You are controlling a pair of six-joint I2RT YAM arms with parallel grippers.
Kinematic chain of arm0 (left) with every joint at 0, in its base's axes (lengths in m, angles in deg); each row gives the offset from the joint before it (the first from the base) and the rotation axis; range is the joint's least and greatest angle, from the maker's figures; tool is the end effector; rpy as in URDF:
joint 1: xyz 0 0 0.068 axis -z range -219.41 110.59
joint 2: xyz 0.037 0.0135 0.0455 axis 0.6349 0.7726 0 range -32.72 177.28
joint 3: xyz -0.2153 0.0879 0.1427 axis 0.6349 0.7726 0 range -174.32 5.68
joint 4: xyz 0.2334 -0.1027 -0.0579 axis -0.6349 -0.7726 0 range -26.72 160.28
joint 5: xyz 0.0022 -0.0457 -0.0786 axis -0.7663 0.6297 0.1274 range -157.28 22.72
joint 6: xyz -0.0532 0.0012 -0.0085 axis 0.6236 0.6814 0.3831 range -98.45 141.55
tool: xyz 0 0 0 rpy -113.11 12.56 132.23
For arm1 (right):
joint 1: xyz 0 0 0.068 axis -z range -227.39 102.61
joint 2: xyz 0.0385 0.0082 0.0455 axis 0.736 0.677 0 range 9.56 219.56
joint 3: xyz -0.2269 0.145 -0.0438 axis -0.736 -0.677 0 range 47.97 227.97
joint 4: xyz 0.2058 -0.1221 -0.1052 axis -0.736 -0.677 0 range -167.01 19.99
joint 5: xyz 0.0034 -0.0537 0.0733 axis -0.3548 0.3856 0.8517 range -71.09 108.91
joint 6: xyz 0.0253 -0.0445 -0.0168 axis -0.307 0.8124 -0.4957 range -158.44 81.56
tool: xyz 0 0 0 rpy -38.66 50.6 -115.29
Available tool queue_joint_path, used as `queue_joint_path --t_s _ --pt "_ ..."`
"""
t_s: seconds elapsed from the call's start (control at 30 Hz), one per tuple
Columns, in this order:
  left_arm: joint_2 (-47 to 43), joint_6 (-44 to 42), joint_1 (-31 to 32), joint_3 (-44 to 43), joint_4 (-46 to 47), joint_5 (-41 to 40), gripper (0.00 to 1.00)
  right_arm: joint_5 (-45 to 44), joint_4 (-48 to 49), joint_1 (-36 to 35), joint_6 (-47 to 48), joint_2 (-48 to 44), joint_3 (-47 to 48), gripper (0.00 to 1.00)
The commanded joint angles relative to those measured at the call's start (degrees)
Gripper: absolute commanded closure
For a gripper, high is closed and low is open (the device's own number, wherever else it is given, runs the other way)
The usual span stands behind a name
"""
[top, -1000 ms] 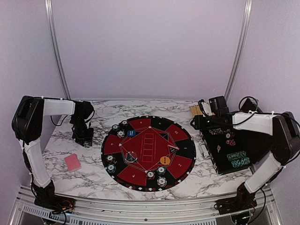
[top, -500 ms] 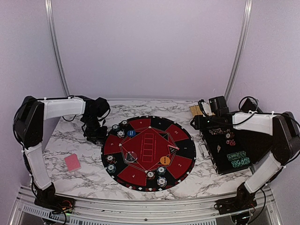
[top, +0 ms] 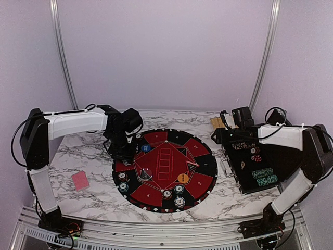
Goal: Distribute texas hold em gaming equipment
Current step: Place the pile of poker chips at the dealer area.
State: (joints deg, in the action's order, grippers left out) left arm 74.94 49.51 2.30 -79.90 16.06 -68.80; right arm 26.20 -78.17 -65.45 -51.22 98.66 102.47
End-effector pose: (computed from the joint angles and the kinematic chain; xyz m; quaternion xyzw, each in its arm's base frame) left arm 0.2811 -0.2492 0.2221 0.1172 0.9858 -0.0573 0.1054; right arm 0.3142 0.1072 0.2135 -0.0676 0.9122 0.1625 0.3700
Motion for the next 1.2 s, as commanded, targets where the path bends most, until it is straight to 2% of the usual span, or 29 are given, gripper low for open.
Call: queue_joint_path --t_s 0.0,0.3,1.17 --pt "0.17 2.73 3.68 -1.52 -2.72 -0.03 0.62 0.23 0.31 0.09 0.37 -1.27 0.96 0.46" --pt "3.88 4.39 9.36 -2.1 -2.1 0.69 0.62 0.09 0.34 0.08 0.38 -1.11 0.96 0.46" --pt "3.88 5.08 10.13 5.7 3.74 3.58 0.62 0.18 0.42 0.05 0.43 -0.1 1.0 0.46"
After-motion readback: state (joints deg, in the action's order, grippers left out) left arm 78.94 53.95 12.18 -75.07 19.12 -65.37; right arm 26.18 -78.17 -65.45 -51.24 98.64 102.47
